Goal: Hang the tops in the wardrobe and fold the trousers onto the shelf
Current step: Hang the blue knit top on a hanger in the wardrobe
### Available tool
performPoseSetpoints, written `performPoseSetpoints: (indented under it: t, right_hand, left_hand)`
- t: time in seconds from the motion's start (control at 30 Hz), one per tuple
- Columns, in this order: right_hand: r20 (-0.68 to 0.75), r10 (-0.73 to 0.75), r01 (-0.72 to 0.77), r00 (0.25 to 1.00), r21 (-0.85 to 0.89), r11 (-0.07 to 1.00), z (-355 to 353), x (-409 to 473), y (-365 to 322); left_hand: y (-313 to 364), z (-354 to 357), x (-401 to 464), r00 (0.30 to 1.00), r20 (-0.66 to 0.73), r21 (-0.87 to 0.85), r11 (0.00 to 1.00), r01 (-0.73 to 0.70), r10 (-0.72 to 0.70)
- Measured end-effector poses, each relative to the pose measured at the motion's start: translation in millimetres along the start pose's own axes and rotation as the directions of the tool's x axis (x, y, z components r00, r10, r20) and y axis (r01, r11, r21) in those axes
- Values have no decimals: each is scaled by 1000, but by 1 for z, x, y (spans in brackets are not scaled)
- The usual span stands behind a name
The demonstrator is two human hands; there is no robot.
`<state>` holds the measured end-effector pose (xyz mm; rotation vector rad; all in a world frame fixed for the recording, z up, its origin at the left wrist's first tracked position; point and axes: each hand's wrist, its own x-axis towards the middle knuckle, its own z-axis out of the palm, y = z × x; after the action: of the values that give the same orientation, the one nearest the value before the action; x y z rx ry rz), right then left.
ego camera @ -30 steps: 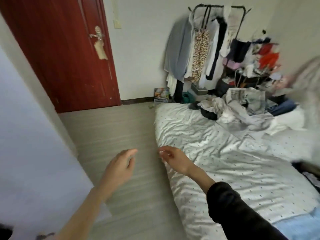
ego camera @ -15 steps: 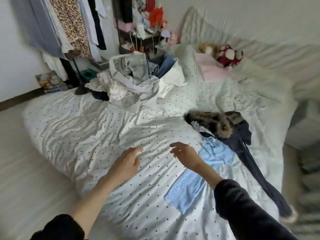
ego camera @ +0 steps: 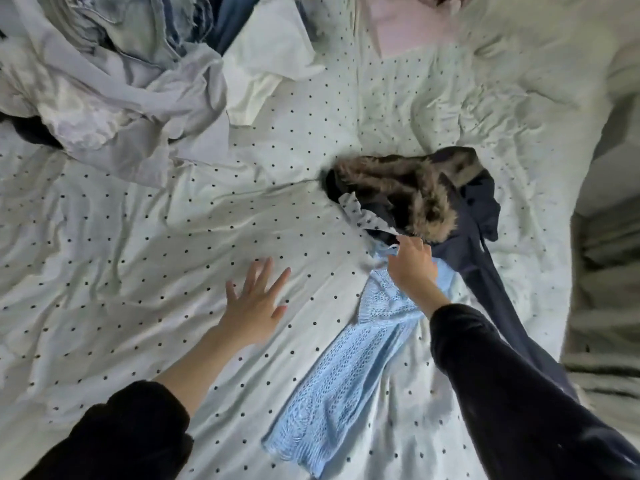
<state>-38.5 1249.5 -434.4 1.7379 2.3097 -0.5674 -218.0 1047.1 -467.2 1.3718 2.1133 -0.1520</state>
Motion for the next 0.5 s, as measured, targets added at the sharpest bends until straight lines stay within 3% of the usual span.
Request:
performPoseSetpoints:
  t: [0.13, 0.2, 0.33, 0.5]
  right_hand:
    - [55, 126, -119, 991, -114, 986, 27, 25, 23]
    - [2, 114, -114, 993, -84, 990, 38, 23, 31]
    - [-115, 56, -50, 992, 53, 997, 47, 2, 29]
    - [-73, -95, 109, 993, 220, 969, 41, -38, 11]
  left_hand:
    - [-15, 24, 27, 1000, 24, 89, 996, -5, 3]
    - [-16, 26, 32, 998, 55, 89, 996, -12, 7]
    - [-15, 21, 31, 995, 99, 85, 996, -8, 0]
    - [-10, 12, 25, 980, 200, -7, 1000, 6, -5]
